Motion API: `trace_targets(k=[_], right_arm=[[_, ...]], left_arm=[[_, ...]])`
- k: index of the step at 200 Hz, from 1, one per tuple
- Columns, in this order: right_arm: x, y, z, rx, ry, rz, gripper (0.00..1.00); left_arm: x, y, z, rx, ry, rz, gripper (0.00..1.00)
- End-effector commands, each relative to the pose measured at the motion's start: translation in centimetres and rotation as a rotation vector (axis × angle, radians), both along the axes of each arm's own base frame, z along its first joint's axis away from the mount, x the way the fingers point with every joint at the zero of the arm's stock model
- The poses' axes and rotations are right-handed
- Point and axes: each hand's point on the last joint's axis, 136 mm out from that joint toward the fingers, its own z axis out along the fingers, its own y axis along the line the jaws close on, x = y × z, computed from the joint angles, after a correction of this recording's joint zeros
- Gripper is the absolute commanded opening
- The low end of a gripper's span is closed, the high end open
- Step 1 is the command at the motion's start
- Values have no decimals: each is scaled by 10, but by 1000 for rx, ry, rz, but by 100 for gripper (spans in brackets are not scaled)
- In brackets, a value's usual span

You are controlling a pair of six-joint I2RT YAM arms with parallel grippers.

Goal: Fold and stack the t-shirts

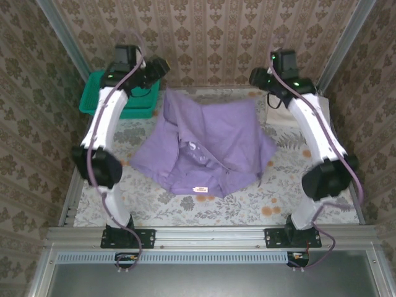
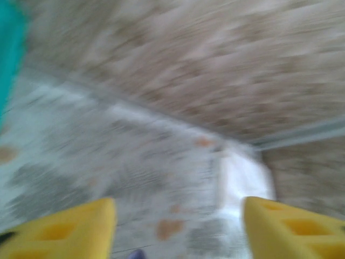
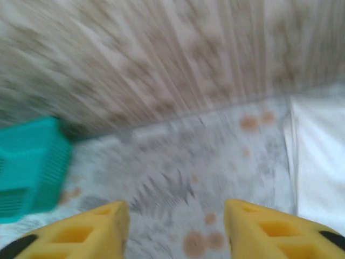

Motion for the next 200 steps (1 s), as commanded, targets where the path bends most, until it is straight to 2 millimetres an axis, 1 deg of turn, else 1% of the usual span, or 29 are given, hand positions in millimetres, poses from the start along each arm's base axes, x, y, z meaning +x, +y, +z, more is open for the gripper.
trace_targets(k=[1,7,11,19,21,29,44,57,73,79,82,87,99,112,118,132,141,151,176,195,200], right_arm=[[-40,-12,-60,51,248,-28,66],[-43,-14,-63,57,239,-35,70],[-47,-16,-70,61,245,-39,71],[-55,-19,-81,69,264,-46,72],[-58,-19,-83,73,268,-48,72],[-69,-21,-95,92,289,-51,72],[-93,-17,-117,147,307,-44,73],[-118,-12,-138,199,334,-46,73],[-151,1,-162,292,398,-34,69],[-157,7,-170,325,406,-18,67],[-162,10,-165,338,393,-7,65],[-170,14,-170,350,409,0,63],[-188,19,-182,365,450,-11,60],[-202,35,-191,409,474,17,57],[-208,42,-196,415,493,26,56],[-219,54,-207,402,540,40,54],[-224,59,-214,396,566,41,53],[-228,63,-221,391,589,41,52],[-236,61,-236,358,649,11,50],[-238,59,-240,337,674,2,47],[-238,59,-240,336,675,2,47]], left_arm=[[-42,11,-53,165,244,19,80],[-47,11,-55,185,239,15,83],[-51,10,-59,193,240,10,83],[-60,9,-66,194,243,0,84],[-61,7,-65,192,234,-5,84],[-72,3,-77,189,247,-23,86],[-94,-18,-94,176,268,-130,87],[-121,-37,-114,225,321,-259,86],[-158,-50,-140,313,410,-402,83],[-172,-50,-149,341,437,-439,83],[-178,-51,-154,353,449,-455,83],[-188,-49,-161,366,470,-469,82],[-206,-43,-174,362,509,-482,80],[-222,-37,-188,348,551,-483,81],[-228,-38,-193,333,566,-483,81],[-235,-45,-202,270,597,-489,82],[-235,-49,-207,239,610,-479,82],[-230,-52,-210,231,609,-468,82],[-218,-57,-218,223,626,-442,82],[-213,-58,-223,226,636,-426,83],[-218,-67,-223,234,633,-451,83]])
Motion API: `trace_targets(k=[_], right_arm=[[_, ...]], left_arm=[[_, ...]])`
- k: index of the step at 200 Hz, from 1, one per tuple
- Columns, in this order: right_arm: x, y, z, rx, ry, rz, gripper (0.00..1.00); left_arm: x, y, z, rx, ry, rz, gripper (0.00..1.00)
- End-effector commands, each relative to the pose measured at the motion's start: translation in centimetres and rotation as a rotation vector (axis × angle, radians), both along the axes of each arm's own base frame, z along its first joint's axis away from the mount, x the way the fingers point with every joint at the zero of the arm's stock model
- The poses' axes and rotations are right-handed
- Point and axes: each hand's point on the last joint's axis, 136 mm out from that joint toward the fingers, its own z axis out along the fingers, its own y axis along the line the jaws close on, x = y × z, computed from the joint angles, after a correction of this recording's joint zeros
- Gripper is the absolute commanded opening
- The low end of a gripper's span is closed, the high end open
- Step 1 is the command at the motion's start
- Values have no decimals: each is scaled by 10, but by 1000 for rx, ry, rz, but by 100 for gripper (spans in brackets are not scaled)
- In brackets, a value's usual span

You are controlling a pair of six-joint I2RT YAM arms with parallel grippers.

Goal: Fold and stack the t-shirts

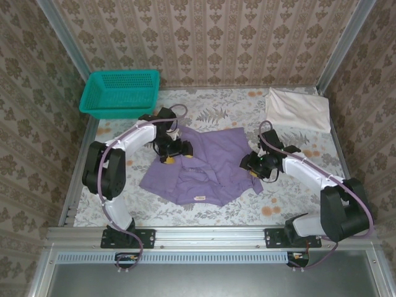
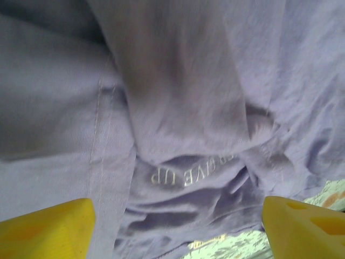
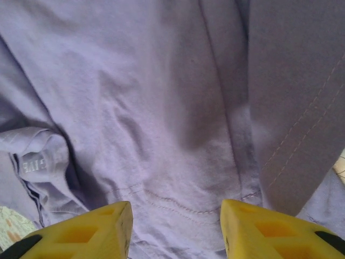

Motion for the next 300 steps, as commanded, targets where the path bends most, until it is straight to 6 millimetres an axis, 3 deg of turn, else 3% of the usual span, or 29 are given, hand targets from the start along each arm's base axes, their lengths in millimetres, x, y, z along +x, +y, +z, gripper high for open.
trace_targets(k=[1,27,41,63,95,153,216,241,270,300], right_arm=[[-5,-3,-7,-24,41,-24,47],[-8,1,-8,-22,49,-10,47],[-14,1,-19,-44,92,7,48],[-15,-1,-22,-73,90,15,50],[-10,-2,-28,-103,93,34,41],[-4,-3,-19,-109,53,33,5],[-6,-5,6,-64,-41,17,2],[-5,-10,13,-58,-70,7,6],[-1,-16,22,-49,-103,-17,1],[13,-13,49,-10,-206,-26,0]], left_arm=[[5,-17,-1,-25,3,2,83],[8,-29,-4,-24,10,-4,81],[11,-35,-4,-7,3,-16,80],[14,-35,-9,36,-7,-22,75],[15,-29,-21,79,5,-18,56],[20,-27,-13,82,-40,-23,0],[30,-27,15,34,-145,-26,0],[35,-30,34,-15,-208,-47,0],[39,-35,58,-69,-281,-70,0],[45,-44,87,-138,-364,-108,0]])
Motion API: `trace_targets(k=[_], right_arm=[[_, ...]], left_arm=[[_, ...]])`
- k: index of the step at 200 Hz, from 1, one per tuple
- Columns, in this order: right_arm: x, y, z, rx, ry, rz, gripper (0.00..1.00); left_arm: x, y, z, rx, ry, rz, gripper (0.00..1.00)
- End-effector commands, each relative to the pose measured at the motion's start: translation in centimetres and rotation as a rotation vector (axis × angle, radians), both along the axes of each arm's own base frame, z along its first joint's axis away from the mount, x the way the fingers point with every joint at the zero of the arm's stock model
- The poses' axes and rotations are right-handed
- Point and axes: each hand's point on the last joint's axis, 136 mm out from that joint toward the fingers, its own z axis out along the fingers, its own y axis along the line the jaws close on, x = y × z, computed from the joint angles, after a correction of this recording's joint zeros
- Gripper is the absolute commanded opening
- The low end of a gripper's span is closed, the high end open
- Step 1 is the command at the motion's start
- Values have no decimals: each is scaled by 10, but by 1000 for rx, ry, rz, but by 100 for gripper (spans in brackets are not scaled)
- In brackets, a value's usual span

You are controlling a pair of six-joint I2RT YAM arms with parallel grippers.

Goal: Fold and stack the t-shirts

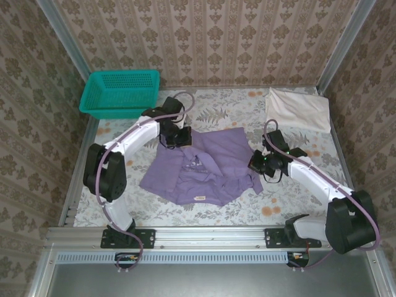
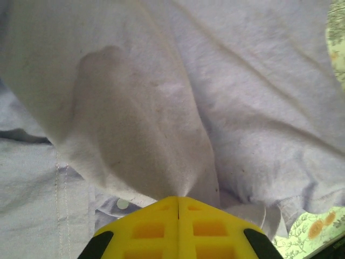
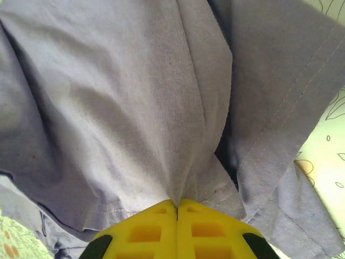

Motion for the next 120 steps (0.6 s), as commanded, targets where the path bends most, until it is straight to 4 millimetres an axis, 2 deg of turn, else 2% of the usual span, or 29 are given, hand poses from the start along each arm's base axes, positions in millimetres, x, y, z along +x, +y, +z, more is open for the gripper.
trace_targets(k=[1,14,20,28,40,46,48,50,56,64,70,77,86,91,106,120], right_arm=[[10,1,24,24,-93,1,0],[27,0,45,35,-168,-14,0],[40,-3,59,31,-217,-33,0],[61,-10,77,19,-275,-63,0],[98,-22,108,-10,-347,-120,2],[121,-26,120,-17,-376,-139,9],[128,-27,130,-16,-402,-141,11],[137,-27,127,-22,-392,-143,14],[159,-29,139,-38,-413,-149,23],[184,-33,150,-58,-412,-164,46],[199,-34,153,-61,-397,-167,55],[211,-36,156,-65,-385,-164,59],[213,-41,149,-93,-320,-162,61],[213,-43,147,-98,-307,-156,63],[202,-43,132,-98,-276,-139,68],[178,-43,104,-92,-223,-122,68]], left_arm=[[7,-10,38,-85,-111,-65,0],[18,-14,58,-121,-180,-85,0],[27,-15,67,-125,-212,-80,0],[43,-13,81,-128,-262,-60,0],[77,-3,103,-90,-351,34,0],[103,18,114,-53,-401,135,0],[110,23,117,-46,-414,161,0],[117,28,119,-28,-431,191,0],[136,42,129,-5,-481,278,0],[158,58,142,10,-543,375,26],[169,66,149,7,-563,432,30],[178,72,157,4,-570,470,34],[182,79,163,31,-566,497,53],[181,80,165,50,-562,495,58],[171,76,161,96,-538,434,64],[151,66,148,110,-502,344,66]])
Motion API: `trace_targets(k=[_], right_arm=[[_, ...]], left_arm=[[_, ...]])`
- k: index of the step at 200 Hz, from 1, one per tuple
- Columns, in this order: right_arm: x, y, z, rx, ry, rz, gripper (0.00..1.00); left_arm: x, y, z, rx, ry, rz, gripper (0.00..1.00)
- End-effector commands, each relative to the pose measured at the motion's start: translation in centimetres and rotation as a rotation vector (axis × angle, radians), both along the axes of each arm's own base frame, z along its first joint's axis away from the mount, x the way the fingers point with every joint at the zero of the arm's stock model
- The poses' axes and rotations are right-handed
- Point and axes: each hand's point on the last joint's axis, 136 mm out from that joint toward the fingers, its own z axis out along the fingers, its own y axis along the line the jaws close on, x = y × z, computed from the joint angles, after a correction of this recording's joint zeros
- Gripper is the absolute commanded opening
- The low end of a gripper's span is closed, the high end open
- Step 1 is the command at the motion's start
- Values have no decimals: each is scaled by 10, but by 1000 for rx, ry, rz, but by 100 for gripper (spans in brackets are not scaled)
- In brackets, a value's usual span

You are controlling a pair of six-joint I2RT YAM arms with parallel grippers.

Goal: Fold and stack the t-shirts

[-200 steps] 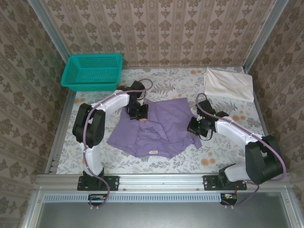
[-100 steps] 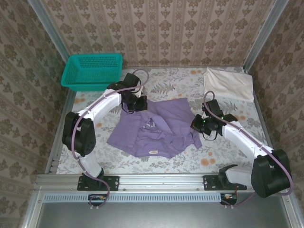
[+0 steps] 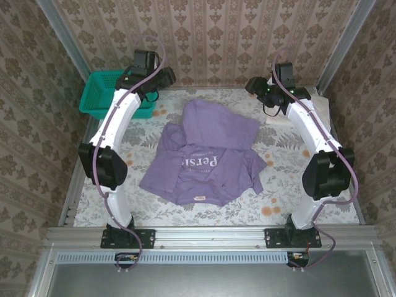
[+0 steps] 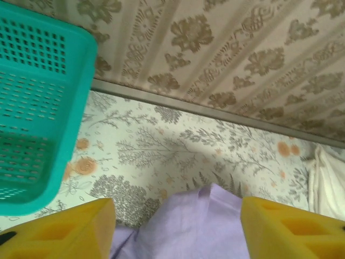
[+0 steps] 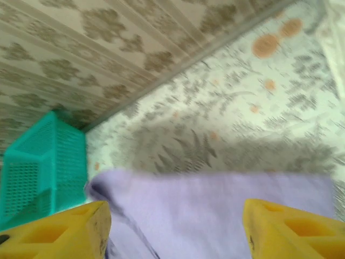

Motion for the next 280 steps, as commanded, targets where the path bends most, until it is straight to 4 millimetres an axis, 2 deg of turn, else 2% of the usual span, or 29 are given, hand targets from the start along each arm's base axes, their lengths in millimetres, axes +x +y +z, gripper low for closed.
trace_targets(k=[1,29,39,48,53,74,95,116,132,144,162,190,205,214,228,241,247,257,265,280], right_arm=[[-48,-6,-60,-41,197,26,68],[-125,-5,-124,-15,353,66,63],[-151,-2,-141,-10,402,86,63],[-172,-4,-155,-22,450,92,63],[-181,-4,-162,-25,473,97,64],[-209,-2,-189,-40,551,116,63],[-214,12,-210,-7,600,149,53],[-196,14,-227,-27,613,150,37],[-176,13,-231,-50,604,145,21],[-155,12,-230,-60,584,134,11],[-115,12,-224,-71,535,118,3],[-44,16,-206,-104,453,110,0],[-2,23,-194,-107,405,117,0],[19,26,-194,-112,402,115,0],[51,36,-191,-108,375,122,1],[75,52,-186,-102,353,147,4],[83,61,-185,-96,349,168,5],[93,78,-179,-83,334,209,12],[97,88,-171,-82,327,234,23],[95,93,-151,-105,317,257,40]], left_arm=[[-34,-12,-32,104,121,-72,66],[-101,-46,-97,83,293,-344,75],[-129,-54,-121,85,366,-429,77],[-147,-51,-141,89,424,-464,79],[-164,-61,-152,109,450,-511,79],[-199,-53,-195,173,565,-550,81],[-219,-33,-232,250,687,-522,78],[-238,-15,-262,315,788,-521,73],[-254,-7,-277,332,856,-522,64],[-268,-4,-285,321,901,-524,57],[-288,-1,-295,327,951,-534,46],[-311,-4,-295,282,988,-545,24],[-323,-15,-287,198,998,-577,13],[-329,-22,-282,149,1000,-598,6],[-339,-34,-271,73,999,-645,1],[-345,-48,-256,0,976,-703,1],[-346,-54,-248,-26,959,-723,4],[-345,-65,-233,-78,922,-752,18],[-342,-75,-217,-120,884,-776,30],[-327,-86,-188,-141,798,-786,52]])
